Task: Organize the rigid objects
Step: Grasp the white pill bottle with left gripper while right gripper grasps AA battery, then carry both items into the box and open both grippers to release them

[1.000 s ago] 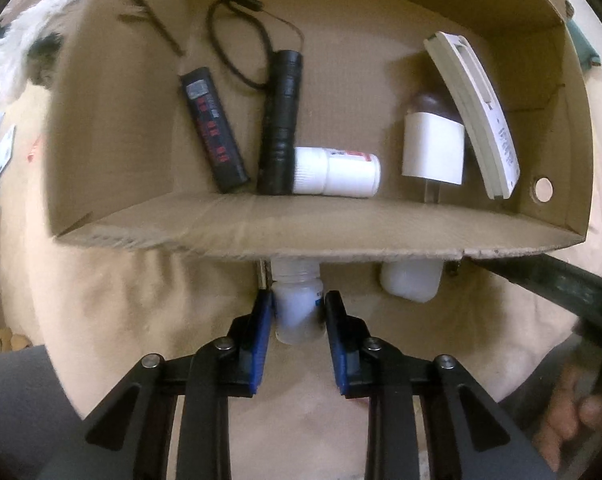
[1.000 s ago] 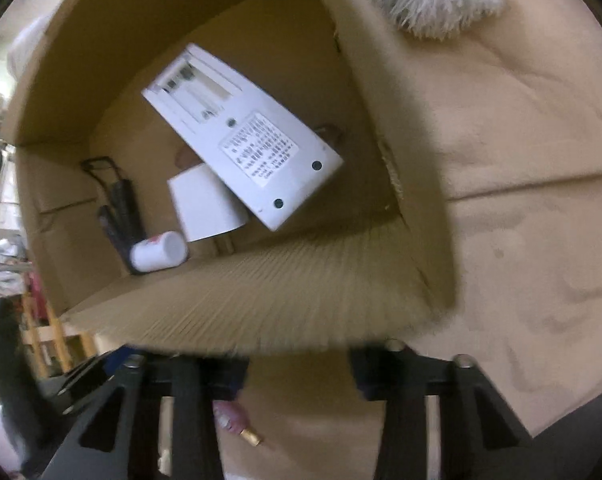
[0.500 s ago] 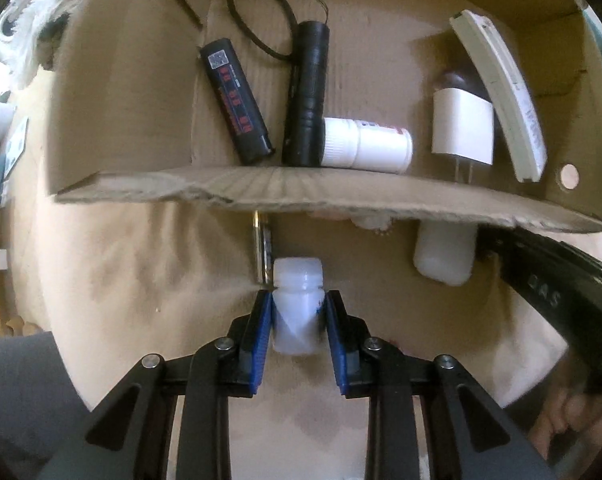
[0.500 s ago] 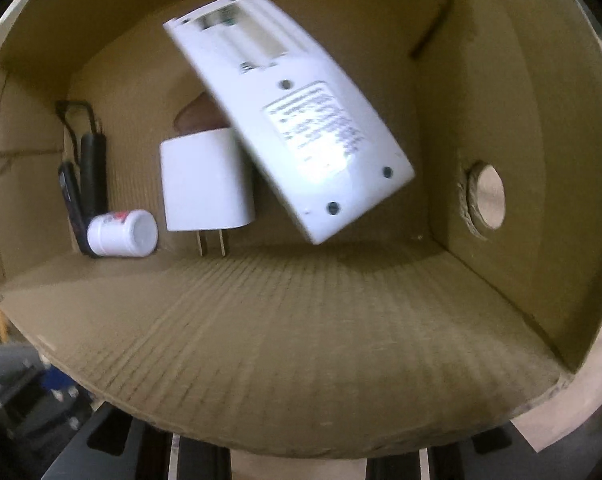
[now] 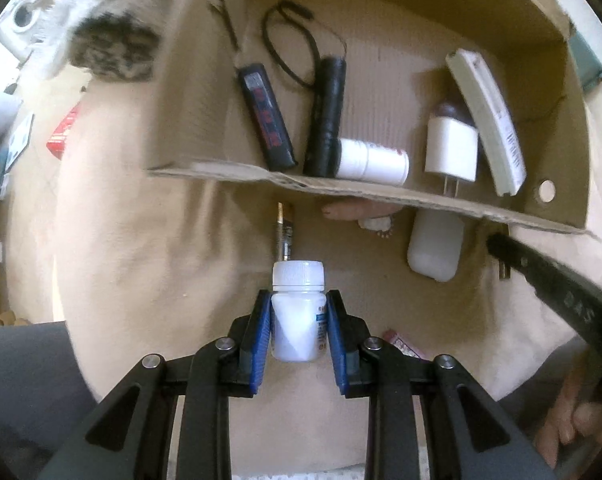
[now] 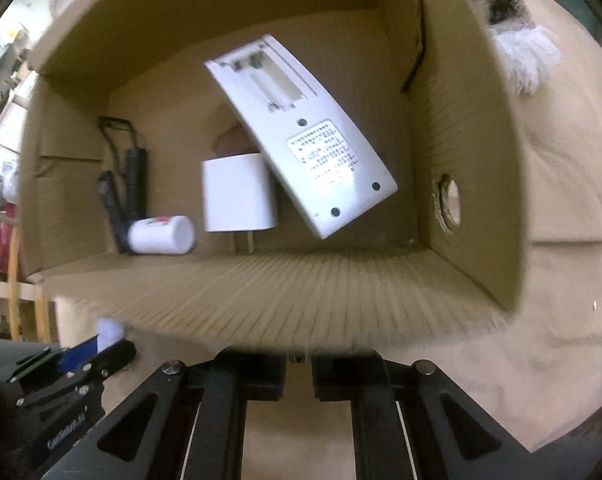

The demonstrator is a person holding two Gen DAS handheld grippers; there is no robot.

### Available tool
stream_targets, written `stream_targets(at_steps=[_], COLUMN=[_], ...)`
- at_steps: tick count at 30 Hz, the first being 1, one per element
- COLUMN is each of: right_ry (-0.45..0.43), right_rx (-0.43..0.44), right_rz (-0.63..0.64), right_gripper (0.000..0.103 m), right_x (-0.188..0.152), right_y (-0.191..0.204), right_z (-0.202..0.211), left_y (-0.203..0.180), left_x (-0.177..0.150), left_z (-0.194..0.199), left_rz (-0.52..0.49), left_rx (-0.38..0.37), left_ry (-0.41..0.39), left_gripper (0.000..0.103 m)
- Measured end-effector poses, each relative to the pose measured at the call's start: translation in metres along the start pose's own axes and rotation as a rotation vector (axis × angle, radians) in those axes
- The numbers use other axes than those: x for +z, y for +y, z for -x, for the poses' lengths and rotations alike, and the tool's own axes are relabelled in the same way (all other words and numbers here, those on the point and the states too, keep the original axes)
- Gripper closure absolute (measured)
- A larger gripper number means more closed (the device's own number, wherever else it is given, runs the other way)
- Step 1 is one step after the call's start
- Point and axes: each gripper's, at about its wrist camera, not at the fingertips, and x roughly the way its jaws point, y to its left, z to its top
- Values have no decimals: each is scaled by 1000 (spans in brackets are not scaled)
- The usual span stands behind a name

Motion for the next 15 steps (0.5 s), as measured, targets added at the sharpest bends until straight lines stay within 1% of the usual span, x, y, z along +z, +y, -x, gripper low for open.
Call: stream_targets(at_steps=[3, 6, 8, 10, 12, 15], right_ry=[-13, -36, -72, -131, -184, -252], right_rx=[51, 90, 97, 96, 115, 144], right_rz=[-20, -22, 0, 36, 63, 90], right_gripper=[93, 93, 93, 93, 93, 93], right_x=[-19, -31, -38, -40, -43, -47], right_y=[-2, -3, 1, 4, 5, 3], right_z=[19, 35, 48, 65, 84, 106], left_y=[11, 14, 15, 17, 17, 13], left_x=[-5, -12, -17, -19, -23, -18], left_z=[20, 38, 50, 65, 78, 102], left_rz=[33, 41, 43, 45, 47, 43], left_rx=[-24, -39, -47, -44, -35, -24], left_ry=[-25, -58, -84, -121, -174, -251], left_gripper=[79, 79, 79, 79, 79, 79])
